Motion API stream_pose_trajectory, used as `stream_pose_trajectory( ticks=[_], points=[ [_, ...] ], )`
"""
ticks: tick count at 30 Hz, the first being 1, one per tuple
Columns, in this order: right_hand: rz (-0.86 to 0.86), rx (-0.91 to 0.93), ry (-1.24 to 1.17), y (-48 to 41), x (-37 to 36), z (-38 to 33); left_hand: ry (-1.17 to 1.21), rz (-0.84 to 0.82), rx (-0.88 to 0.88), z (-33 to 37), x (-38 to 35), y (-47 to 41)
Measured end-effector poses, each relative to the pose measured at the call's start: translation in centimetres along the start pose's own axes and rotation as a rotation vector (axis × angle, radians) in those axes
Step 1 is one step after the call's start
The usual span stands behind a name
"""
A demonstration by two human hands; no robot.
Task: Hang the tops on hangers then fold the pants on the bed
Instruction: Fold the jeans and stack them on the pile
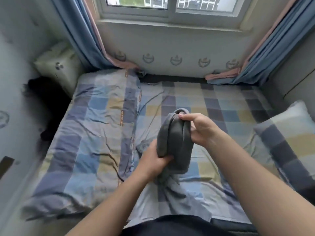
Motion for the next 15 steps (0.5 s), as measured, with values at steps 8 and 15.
stream_pose_trajectory(
  ticks=[8,15],
  points=[
    [-0.075,0.09,0.593,0.5,4.9,0.8,-0.055,0.348,-0.001,1.7,-0.9,-0.4],
    [-0.37,0.162,0.736,1.6,6.4,1.4,0.049,0.065,-0.068,3.1,-3.5,-1.0]
  ],
)
Point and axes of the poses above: each hand's wrist, its own y-axis away from the middle knuckle, its own x-axis out of the back of the hand, z = x × y, the point moved 1 cm from there along -y, towards the middle knuckle, and after that the axes turned 7 degrees about -y, right-handed, at the moved point
